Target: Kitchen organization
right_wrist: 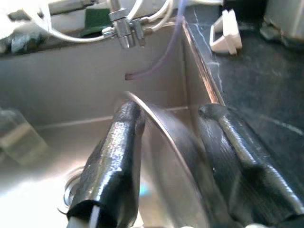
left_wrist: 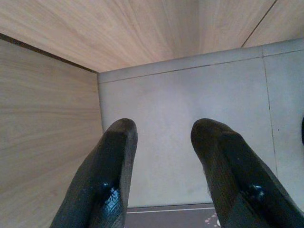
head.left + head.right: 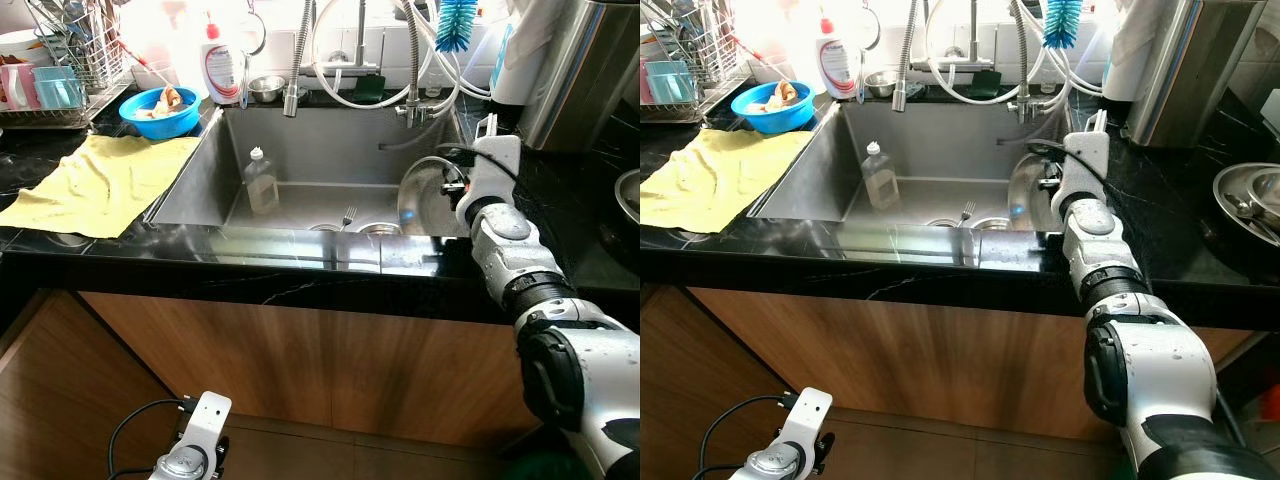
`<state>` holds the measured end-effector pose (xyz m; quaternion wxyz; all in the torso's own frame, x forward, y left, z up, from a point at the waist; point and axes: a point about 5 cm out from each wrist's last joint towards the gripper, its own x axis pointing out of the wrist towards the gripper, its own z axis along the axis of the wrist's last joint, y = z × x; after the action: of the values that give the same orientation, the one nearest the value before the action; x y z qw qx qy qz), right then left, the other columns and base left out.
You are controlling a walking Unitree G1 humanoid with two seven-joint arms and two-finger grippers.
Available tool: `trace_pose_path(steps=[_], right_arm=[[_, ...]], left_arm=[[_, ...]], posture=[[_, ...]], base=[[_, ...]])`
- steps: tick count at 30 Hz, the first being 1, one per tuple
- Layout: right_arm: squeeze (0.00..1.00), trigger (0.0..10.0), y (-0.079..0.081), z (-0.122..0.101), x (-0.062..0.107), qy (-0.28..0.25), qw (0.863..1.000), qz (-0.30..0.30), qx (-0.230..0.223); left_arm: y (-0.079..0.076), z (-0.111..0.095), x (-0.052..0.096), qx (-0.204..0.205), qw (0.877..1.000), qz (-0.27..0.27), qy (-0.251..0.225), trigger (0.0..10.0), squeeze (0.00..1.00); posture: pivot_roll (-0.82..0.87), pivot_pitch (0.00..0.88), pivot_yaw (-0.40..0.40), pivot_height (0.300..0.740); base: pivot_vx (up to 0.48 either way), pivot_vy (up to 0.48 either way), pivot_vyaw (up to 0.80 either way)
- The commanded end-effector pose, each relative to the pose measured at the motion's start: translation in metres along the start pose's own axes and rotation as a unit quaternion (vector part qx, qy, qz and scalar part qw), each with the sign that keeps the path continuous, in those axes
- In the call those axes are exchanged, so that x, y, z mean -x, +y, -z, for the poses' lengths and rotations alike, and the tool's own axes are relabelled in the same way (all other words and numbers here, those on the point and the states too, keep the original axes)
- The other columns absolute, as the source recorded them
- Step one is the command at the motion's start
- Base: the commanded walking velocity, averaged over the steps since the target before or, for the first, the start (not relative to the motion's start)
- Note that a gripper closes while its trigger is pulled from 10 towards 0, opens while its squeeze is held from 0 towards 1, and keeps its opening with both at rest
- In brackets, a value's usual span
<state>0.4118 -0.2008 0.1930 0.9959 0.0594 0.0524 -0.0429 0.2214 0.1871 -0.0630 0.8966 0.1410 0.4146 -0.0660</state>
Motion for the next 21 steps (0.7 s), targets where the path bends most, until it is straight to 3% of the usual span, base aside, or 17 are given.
trace_pose_path(steps=[1,10,15,16,21], right_arm=[[0.0,10.0,0.004,-0.003,-0.001,0.004,0.999,-0.003,-0.041],[0.0,10.0,0.005,-0.012,-0.002,-0.009,0.998,-0.004,-0.067],[0.0,10.0,0.011,-0.03,-0.002,-0.067,0.998,-0.013,-0.013],[0.0,10.0,0.012,-0.034,-0.001,-0.092,0.996,-0.014,0.018],[0.0,10.0,0.011,-0.036,0.005,-0.14,0.987,-0.018,0.071]], left_arm=[[0.005,0.006,0.001,-0.004,1.0,-0.003,0.012,10.0,0.0],[0.006,0.006,0.001,-0.004,1.0,-0.005,0.013,10.0,0.0],[0.006,0.006,0.001,-0.005,1.0,-0.007,0.012,10.0,0.0],[0.007,0.006,0.001,-0.005,1.0,-0.009,0.011,10.0,0.0],[0.008,0.006,0.002,-0.006,1.0,-0.011,0.011,10.0,0.0]], posture=[[-0.09,0.0,0.059,0.74],[-0.09,0.0,0.06,0.74],[-0.09,0.0,0.06,0.74],[-0.09,0.0,0.061,0.74],[-0.1,0.0,0.064,0.74]], base=[[0.0,0.0,0.0],[0.0,0.0,0.0],[0.0,0.0,0.0],[0.0,0.0,0.0],[0.0,0.0,0.0]])
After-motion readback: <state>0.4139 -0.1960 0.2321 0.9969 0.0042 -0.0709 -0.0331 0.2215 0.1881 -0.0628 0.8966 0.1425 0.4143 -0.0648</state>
